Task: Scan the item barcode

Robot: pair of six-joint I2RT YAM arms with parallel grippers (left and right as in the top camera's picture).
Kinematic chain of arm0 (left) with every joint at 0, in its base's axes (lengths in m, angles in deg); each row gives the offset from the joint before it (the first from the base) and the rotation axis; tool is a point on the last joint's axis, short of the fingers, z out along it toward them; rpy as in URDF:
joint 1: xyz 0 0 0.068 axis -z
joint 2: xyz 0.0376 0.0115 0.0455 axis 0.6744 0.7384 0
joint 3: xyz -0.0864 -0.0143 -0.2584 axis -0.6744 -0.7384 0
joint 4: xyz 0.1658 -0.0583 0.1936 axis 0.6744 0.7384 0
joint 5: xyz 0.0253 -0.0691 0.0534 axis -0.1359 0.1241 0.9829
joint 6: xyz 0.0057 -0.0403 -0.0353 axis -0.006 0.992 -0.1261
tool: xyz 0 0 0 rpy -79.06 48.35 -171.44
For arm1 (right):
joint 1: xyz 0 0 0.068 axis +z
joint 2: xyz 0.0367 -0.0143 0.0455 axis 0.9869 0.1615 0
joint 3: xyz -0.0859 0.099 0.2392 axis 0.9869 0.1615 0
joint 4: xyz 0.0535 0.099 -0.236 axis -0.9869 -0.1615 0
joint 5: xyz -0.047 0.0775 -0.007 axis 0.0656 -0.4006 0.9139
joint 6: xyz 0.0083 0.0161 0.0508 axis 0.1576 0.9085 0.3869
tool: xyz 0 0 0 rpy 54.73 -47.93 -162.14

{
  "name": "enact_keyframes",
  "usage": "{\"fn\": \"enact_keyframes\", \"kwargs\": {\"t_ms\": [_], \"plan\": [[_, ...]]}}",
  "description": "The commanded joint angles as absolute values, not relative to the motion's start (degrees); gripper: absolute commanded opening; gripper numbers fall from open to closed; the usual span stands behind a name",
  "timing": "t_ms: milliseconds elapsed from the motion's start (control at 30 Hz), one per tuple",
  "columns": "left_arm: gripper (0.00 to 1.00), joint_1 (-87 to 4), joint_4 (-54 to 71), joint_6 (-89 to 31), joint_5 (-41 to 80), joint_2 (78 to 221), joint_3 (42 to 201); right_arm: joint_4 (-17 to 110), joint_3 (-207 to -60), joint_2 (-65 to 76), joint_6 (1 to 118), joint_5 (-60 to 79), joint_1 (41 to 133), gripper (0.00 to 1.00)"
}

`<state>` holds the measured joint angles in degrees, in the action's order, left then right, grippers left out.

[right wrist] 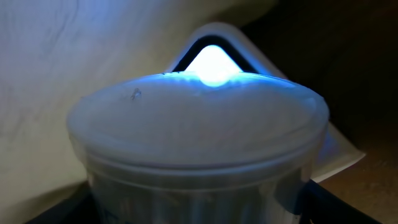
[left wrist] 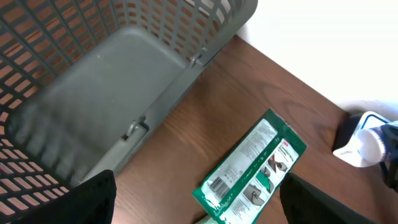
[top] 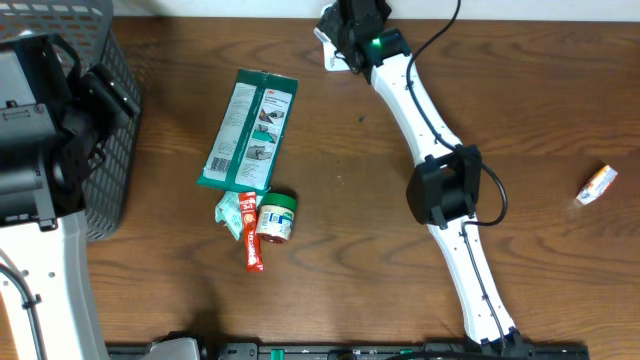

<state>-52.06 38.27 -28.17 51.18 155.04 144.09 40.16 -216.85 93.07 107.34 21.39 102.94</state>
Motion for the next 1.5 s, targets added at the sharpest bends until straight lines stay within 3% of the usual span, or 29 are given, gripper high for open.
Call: {"fn": "enact_keyframes", "kwargs": {"t_ms": [0,500,833,1200,1467], "plan": [[0.81,-52.4,38.1,-28.7,51.5,155.2,143.9,40.9,-217.9,93.6,110.0,20.7,102.3,0.01],[0.81,-52.4,38.1,-28.7,51.5,155.2,143.9,42.8,-216.4,93.6,111.7,20.2,102.5,0.01],[0.81,-52.4,38.1,-28.7,51.5,155.2,143.9,39.2,-216.5,88.0,100.8,16.9,100.8,0.01],[0.81,-52.4,38.1,-28.7,51.5,155.2,143.9,11.5,-216.5,61.5,74.6,18.8,98.0,0.01],[0.81,-52.4,38.1,-28.7,51.5,155.2,143.9,-7.7,-216.5,49.9,72.7,32.3,93.1,0.01]]}}
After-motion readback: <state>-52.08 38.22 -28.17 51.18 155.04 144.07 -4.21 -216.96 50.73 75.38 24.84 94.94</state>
